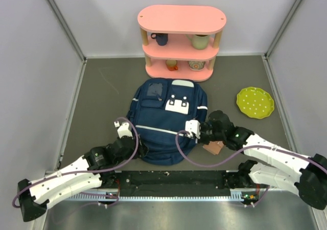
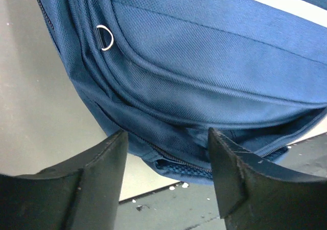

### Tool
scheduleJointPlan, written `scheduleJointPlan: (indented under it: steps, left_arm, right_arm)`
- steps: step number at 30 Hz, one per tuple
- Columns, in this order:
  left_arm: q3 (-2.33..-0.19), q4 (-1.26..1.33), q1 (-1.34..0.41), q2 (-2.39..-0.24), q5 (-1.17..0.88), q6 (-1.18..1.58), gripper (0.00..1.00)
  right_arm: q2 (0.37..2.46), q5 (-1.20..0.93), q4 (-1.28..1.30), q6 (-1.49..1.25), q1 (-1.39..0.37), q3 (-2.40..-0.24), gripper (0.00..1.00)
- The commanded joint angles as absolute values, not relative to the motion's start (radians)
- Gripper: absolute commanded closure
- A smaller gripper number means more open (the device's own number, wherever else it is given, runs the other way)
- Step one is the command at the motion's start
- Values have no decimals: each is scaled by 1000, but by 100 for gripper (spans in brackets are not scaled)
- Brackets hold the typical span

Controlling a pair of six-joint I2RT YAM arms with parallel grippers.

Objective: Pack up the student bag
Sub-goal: Unzip the student bag at the center of the board.

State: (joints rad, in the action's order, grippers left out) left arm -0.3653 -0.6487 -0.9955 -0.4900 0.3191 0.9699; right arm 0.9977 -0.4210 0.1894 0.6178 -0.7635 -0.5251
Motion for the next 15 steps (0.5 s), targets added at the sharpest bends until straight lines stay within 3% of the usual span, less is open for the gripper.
scheduleJointPlan:
  steps: [1,5,12,14,15]
  left_arm:
    - [-348,-519,-992,-543,278,971,40]
    - [-348,-456,-992,-578,244,962,60]
    - [-356,-457,-992,-588,245,953,65]
    - [-359,-494,-992,-577,261,957,65]
    - [-359,-506,-992,-563,282,965,65]
  right_arm:
    - [943,-517,201,523,-844,-543,100]
    - [959,-468,146,450,-913,-520,100]
    - [977,-275,74,379,-945,-488,100]
    - [950,-132,40,365,-943,-482,87]
    - [934,-103,22,351,-942,-474,71]
